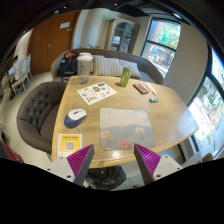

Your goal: Arrange mouse

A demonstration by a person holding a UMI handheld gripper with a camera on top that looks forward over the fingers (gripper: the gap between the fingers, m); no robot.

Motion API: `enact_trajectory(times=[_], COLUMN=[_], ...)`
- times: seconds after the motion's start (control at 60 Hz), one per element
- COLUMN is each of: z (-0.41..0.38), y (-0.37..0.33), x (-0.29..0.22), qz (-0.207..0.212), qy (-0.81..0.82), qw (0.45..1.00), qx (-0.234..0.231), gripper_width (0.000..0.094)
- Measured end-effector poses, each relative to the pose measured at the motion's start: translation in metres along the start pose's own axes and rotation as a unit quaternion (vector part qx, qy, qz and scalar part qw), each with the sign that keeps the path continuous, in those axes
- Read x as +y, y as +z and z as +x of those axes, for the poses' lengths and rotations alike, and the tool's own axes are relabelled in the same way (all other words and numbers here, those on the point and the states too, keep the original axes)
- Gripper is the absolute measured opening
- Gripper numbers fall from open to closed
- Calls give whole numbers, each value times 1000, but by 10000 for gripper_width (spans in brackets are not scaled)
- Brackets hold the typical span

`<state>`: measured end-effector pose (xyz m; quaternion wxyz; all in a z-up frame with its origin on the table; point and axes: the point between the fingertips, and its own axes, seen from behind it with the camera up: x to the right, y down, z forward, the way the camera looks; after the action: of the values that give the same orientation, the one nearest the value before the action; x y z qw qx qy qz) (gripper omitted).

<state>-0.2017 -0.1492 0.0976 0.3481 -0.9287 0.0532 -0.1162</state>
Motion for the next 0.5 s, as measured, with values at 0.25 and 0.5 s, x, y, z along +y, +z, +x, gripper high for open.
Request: enact_trajectory(times=[0.25, 0.5], z=[-34, -135], y=[21, 79], x=[-19, 5], qz=[29, 19], qy=[-35, -57], qw=[997, 985], qx=[-55, -162], gripper_width=[832, 828])
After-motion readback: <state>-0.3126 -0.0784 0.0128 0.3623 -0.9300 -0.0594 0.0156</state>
